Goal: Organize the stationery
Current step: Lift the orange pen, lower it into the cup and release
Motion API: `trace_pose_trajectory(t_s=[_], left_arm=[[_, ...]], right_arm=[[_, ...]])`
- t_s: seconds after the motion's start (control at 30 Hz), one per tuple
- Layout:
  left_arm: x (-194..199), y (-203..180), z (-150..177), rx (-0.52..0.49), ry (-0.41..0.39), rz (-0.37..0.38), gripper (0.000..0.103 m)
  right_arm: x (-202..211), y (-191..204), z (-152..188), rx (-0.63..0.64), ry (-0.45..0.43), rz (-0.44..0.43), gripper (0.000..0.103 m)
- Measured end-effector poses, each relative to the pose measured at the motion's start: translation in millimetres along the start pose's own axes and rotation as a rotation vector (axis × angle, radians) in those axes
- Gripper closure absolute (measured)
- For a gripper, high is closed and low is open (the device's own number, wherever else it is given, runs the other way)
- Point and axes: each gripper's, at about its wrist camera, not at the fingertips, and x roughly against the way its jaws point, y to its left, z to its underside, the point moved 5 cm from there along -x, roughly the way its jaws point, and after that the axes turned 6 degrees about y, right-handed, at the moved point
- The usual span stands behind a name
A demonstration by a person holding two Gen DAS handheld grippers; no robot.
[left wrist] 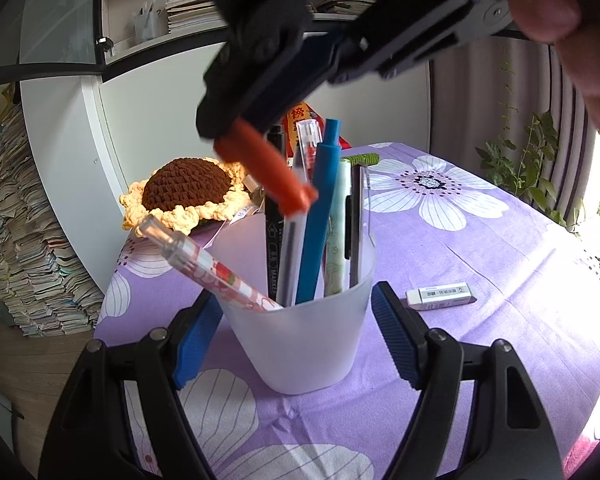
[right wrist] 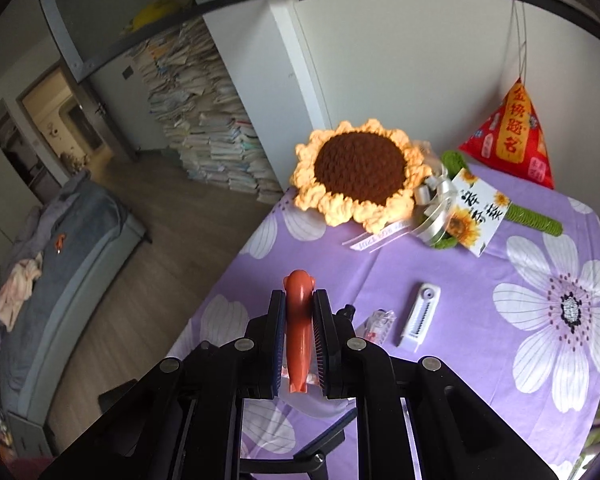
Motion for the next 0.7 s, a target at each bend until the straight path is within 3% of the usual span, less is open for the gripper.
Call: trace_pose_trajectory(t_s=[0.7], left_arm=[[1, -1, 1, -0.001, 0.000, 0.002, 0.028]], right_arm=[[-6, -7, 20, 0.022, 0.040, 0.045, 0.088]])
